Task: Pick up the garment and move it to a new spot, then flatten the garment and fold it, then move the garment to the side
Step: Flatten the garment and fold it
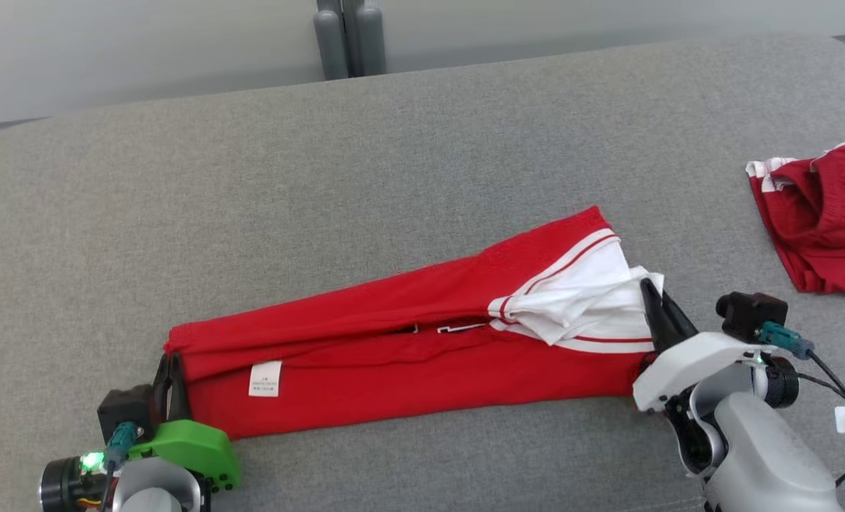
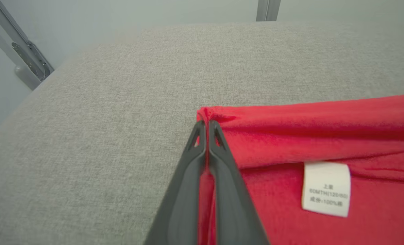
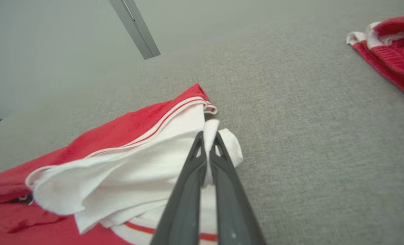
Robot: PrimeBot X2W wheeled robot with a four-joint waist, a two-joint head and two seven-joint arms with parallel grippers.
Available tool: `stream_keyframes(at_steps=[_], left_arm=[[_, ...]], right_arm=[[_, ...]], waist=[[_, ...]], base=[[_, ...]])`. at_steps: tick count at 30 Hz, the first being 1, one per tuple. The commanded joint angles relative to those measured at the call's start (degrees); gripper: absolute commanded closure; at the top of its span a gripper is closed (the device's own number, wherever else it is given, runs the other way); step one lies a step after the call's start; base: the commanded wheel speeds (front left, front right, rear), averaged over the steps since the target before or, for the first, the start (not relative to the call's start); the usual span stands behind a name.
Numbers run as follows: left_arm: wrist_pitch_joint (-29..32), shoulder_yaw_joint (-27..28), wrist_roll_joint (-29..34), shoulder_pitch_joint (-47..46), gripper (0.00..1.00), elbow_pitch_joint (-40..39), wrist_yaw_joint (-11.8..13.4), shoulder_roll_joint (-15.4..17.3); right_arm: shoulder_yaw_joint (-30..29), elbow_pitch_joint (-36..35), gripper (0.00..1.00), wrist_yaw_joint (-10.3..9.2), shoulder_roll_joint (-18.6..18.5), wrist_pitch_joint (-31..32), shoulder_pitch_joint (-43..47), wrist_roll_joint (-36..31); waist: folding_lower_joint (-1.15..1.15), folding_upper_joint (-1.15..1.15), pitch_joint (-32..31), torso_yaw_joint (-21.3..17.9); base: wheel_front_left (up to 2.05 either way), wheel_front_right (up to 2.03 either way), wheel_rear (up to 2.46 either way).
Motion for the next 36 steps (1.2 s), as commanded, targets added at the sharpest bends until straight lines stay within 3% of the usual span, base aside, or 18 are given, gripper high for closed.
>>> stream_keyframes(at_steps=[1, 2, 12, 23, 29, 30, 31, 32, 33, 36], left_arm=[[0.04, 0.59, 0.11, 1.50, 0.00, -0.65, 0.55, -0.15], [0.04, 0.85, 0.08, 2.09, 0.00, -1.23, 0.93, -0.31], [0.04, 0.41, -0.55, 8.42, 0.00, -7.47, 3.11, -1.09], [0.04, -2.43, -2.44, 6.92, 0.00, -8.15, 4.18, -1.08], [0.04, -2.73, -2.57, 6.59, 0.00, -8.07, 4.32, -1.09], [0.04, -2.74, -2.52, 6.59, 0.00, -8.04, 4.34, -1.09], [0.04, -2.76, -2.48, 6.61, 0.00, -8.02, 4.36, -1.09], [0.04, -2.80, -2.39, 6.60, 0.00, -8.07, 4.37, -1.09], [0.04, -2.88, -2.28, 6.57, 0.00, -8.12, 4.33, -1.09], [0.04, -3.02, -1.90, 6.40, 0.00, -8.23, 4.22, -1.08]], right_arm=[[-0.33, 0.22, 0.30, -0.10, -0.01, -0.15, 0.52, -0.03], [-0.54, 0.48, 0.00, -0.11, 0.19, -0.15, 0.78, 0.13], [-5.34, 0.19, 0.00, -0.09, 0.68, -0.15, 0.09, -4.09], [-4.66, 14.22, 0.00, -0.10, 1.57, 1.03, -4.39, -9.52], [-3.28, 20.49, 0.00, -0.06, 3.32, 1.24, -4.12, -9.32], [-2.81, 21.27, 0.09, -0.05, 3.52, 1.43, -4.01, -9.29], [-2.30, 22.18, 0.40, -0.04, 3.84, 1.80, -3.83, -9.05], [-1.97, 22.84, 0.55, -0.04, 4.04, 1.87, -3.80, -8.71], [-1.51, 23.56, 0.96, -0.04, 4.19, 2.10, -3.81, -8.39], [-1.31, 24.83, 1.00, -0.06, 3.79, 1.89, -4.36, -7.27]], waist=[[0.00, 0.00, -0.58, -0.27], [0.00, 0.00, -0.64, -0.18], [0.00, 0.00, -1.12, 3.51], [0.00, 0.00, 0.06, 6.50], [0.00, 0.00, 0.34, 6.93], [0.00, 0.00, 0.30, 6.95], [0.00, 0.00, 0.25, 6.96], [0.00, 0.00, 0.22, 6.97], [0.00, 0.00, 0.17, 7.01], [0.00, 0.00, 0.00, 7.13]], base=[[0.00, 0.00, 0.00], [0.00, 0.00, 0.00], [0.00, 0.00, 0.00], [0.00, 0.00, 0.00], [0.00, 0.00, 0.00], [0.00, 0.00, 0.00], [0.00, 0.00, 0.00], [0.00, 0.00, 0.00], [0.00, 0.00, 0.00], [0.00, 0.00, 0.00]])
